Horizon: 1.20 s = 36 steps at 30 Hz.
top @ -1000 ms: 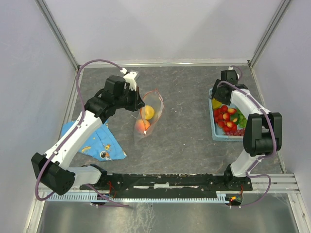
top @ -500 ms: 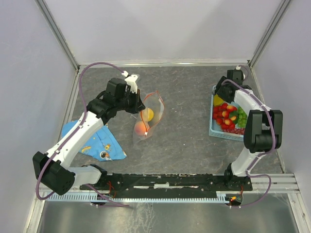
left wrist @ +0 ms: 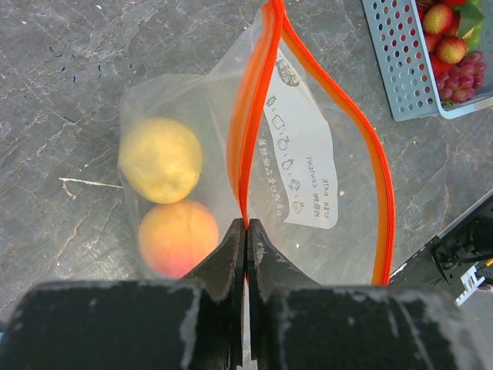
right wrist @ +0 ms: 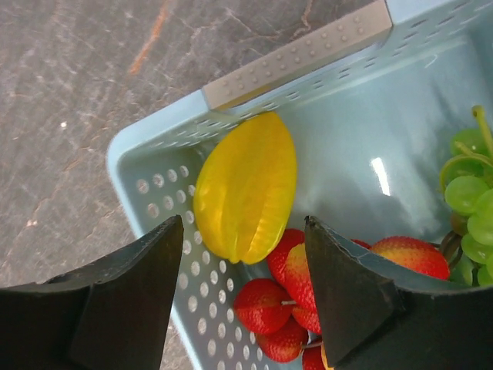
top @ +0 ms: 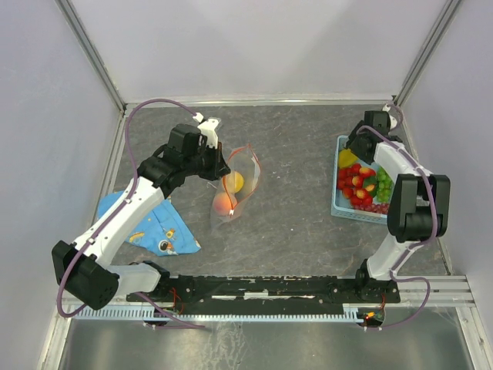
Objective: Place the food in the zip-top bag and seal the zipper
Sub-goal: Pick up the fake fruit from the bin.
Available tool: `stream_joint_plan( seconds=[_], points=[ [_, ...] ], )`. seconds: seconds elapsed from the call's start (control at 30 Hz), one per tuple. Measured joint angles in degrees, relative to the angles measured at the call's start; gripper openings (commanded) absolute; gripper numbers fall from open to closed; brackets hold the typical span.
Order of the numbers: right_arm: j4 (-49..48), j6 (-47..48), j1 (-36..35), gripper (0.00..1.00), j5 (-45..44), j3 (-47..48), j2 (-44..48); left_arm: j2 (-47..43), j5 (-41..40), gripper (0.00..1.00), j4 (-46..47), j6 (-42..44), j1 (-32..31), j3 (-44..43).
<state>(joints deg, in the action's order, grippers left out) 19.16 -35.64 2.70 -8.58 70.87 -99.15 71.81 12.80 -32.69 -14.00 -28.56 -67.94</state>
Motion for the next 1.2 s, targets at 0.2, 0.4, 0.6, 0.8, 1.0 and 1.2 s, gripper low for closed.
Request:
stream_joint_plan(
  seconds=[0.2,0.4,0.6,0.8,1.0,1.2],
  points=[
    [-1.36,-2.01,0.09,0.83,0.33,0.15,-5.9,-0.02,0.42,0.03,0.09,0.0,0.0,0.11],
    [-2.6,-2.73,0.33,0.84,2.6,0.42,-9.42,-0.02,0.85,0.03,0.22,0.0,0.0,0.24],
    [-4.04,-2.89,0.7,0.82,4.92,1.79,-11.96,-0.02,0.87,0.03,0.26,-0.02,0.0,0.48],
    [-5.62,-2.16,0.79,0.68,6.21,2.19,-12.87,-0.02,0.87,0.03,0.28,-0.02,0.0,0.55],
    [-5.84,-1.2,0.79,0.56,7.21,1.7,-12.37,-0.02,0.9,0.03,0.26,-0.02,0.0,0.63],
    [-5.2,0.5,0.83,0.54,7.58,-0.52,-8.74,-0.02,0.94,0.03,0.28,-0.02,0.0,0.63]
  ],
)
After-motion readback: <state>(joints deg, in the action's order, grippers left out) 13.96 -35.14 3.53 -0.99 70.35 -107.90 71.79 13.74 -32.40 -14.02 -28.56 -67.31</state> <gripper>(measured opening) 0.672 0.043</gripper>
